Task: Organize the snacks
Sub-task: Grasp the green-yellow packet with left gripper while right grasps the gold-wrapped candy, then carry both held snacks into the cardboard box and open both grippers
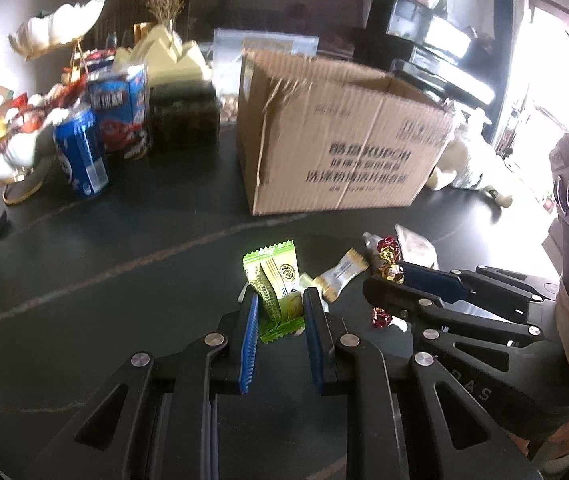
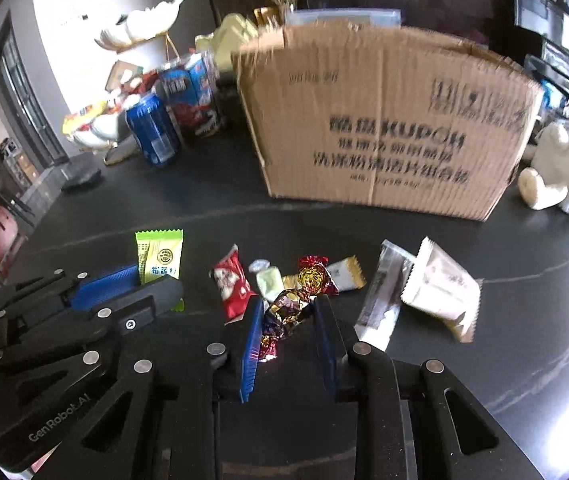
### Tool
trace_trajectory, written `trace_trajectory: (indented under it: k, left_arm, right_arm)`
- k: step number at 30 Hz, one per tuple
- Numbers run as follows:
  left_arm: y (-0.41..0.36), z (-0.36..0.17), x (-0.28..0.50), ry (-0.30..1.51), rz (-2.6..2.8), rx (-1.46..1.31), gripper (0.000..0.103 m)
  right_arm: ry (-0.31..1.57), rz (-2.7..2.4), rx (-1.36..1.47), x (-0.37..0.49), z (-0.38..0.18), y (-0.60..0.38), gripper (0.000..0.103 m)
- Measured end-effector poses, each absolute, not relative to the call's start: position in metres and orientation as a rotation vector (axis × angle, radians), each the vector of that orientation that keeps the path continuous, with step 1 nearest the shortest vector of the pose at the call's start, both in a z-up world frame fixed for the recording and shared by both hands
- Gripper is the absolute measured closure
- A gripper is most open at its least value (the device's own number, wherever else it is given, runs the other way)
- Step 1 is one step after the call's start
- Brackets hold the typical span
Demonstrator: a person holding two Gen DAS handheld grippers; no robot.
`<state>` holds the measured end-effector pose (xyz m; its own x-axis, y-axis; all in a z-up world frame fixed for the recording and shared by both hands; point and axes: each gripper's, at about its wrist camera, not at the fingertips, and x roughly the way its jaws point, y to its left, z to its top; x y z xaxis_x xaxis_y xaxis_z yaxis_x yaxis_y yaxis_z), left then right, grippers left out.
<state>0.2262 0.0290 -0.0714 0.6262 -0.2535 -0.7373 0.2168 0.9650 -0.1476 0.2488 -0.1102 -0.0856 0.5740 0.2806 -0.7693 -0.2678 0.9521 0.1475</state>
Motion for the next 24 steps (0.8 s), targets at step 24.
trace_trajectory:
  k: [24]
  left_arm:
    - [-0.016,0.041,0.268,0.673,-0.308,0.038,0.081]
  right_arm:
    - [0.677,0.258,0.029,0.276,0.034,-0.158,0.076]
